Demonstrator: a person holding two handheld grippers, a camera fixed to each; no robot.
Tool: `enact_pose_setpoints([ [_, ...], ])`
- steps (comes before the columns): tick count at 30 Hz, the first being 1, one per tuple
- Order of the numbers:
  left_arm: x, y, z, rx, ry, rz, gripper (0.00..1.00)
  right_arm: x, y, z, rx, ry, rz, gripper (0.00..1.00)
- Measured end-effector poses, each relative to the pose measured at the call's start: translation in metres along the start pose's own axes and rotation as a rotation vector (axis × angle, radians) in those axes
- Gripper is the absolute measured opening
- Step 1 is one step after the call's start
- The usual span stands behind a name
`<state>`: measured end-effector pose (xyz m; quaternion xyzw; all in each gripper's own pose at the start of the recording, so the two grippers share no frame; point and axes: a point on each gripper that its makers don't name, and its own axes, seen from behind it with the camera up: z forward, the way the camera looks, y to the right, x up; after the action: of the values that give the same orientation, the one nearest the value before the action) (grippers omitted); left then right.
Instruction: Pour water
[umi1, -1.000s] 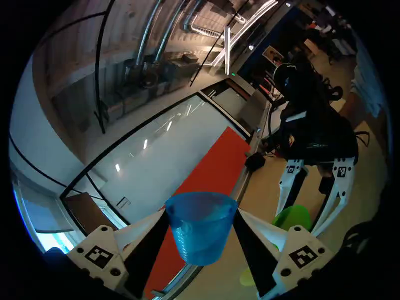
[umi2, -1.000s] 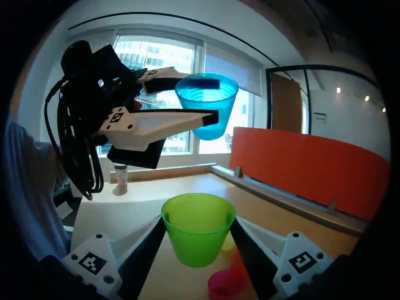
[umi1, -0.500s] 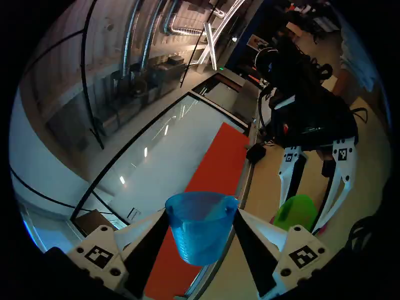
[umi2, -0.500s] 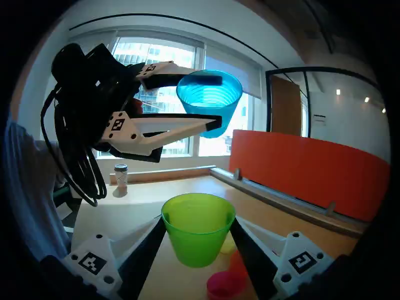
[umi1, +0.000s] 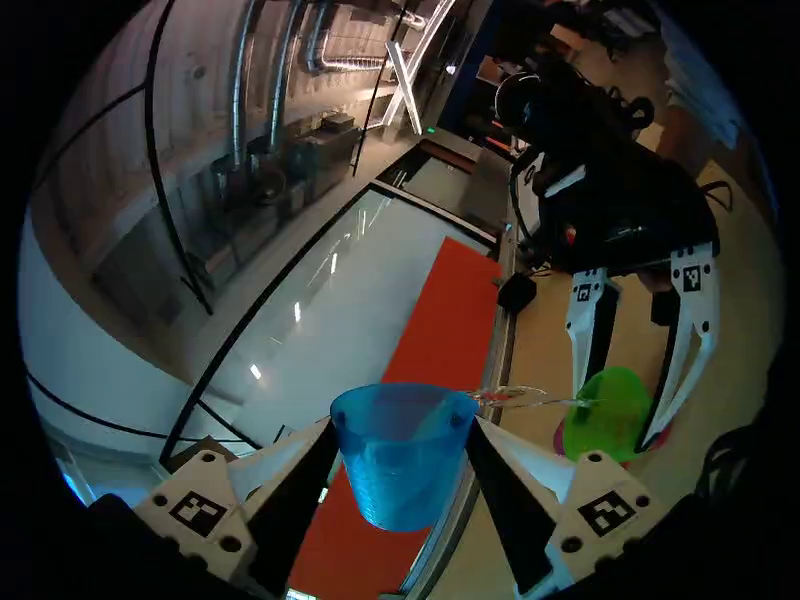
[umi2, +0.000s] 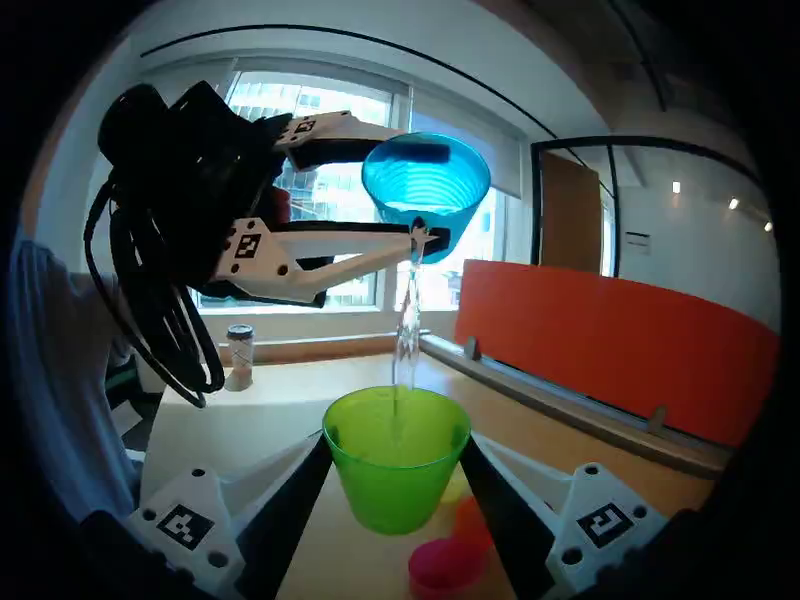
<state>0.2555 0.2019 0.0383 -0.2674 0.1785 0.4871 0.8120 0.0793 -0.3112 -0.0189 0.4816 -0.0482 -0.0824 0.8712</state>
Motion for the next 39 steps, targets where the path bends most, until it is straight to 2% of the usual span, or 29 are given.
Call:
enact_pose_setpoints([
  [24,0.006,-0.007,-0.006,0.032,-0.002,0.151,0.86,0.003,0.005,-0.002,-0.008,0.006,-0.007,0.90],
  [39,0.013,-0.021,-0.005,0.056,0.005,0.221,0.86,0.009,0.006,-0.003,-0.013,0.017,-0.009,0.90],
])
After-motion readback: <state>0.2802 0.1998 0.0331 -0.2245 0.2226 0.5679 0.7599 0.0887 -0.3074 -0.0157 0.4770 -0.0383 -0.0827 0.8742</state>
